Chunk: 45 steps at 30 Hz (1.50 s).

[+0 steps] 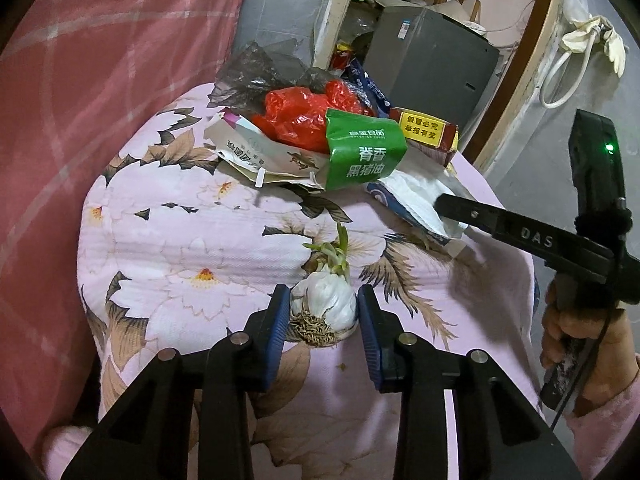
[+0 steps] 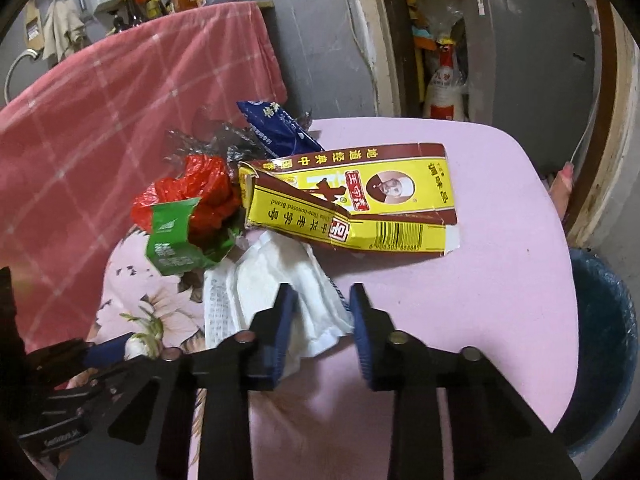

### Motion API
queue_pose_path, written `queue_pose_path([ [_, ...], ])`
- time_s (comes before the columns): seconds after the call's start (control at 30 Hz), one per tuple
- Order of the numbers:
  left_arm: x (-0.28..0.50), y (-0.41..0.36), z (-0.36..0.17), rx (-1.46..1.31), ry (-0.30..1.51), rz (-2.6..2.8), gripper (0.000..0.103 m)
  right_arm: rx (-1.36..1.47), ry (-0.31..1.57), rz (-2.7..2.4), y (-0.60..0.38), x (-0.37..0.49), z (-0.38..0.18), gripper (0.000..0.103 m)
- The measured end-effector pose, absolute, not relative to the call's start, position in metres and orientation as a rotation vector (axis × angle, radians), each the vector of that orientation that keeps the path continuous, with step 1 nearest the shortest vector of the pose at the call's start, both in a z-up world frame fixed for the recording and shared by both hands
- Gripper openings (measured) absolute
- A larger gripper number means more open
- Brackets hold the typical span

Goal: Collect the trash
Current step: 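Carry the garlic with the left gripper while the right gripper carries the tissue to the bin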

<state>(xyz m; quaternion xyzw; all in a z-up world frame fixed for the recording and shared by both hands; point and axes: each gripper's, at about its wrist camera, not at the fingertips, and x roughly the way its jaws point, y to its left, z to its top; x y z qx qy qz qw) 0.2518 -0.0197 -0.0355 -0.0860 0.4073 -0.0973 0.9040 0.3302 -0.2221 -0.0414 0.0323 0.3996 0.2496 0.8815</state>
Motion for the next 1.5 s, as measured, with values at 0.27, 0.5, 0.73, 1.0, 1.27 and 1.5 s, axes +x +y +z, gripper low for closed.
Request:
queue_pose_path([
  [0.27,0.236,-0.03,-0.034,-0.178,0.833,-0.2,0.029,0.066,0.777,0.594,-0.226,0.296,-0.031,0.005],
  [0.5,0.22,-0.046,-0.026,-0.21,0.764,-0.194,0.029,-0.005,0.607,0.519,-0.242,0.246,-0.018,0.004],
  [0.73,0.218,-0.073,-0.007,-0.233,0.664,-0.228,0.029,-0.061,0.501,0.435,-0.259,0.22,-0.015,0.003],
  [1.0,0.229,-0.108,0.004,-0.262,0.595,-0.277,0.029,0.033,0.392,0.329,-0.308,0.208,-0.001,0.003],
  [1.27,0.243,-0.166,0.004,-0.254,0.548,-0.327,0.029,0.079,0.339,0.242,-0.361,0.207,0.002,0.003],
  [1.5,0.256,-0.233,0.0,-0.229,0.509,-0.352,0.029,0.071,0.311,0.108,-0.415,0.212,-0.011,0.003],
])
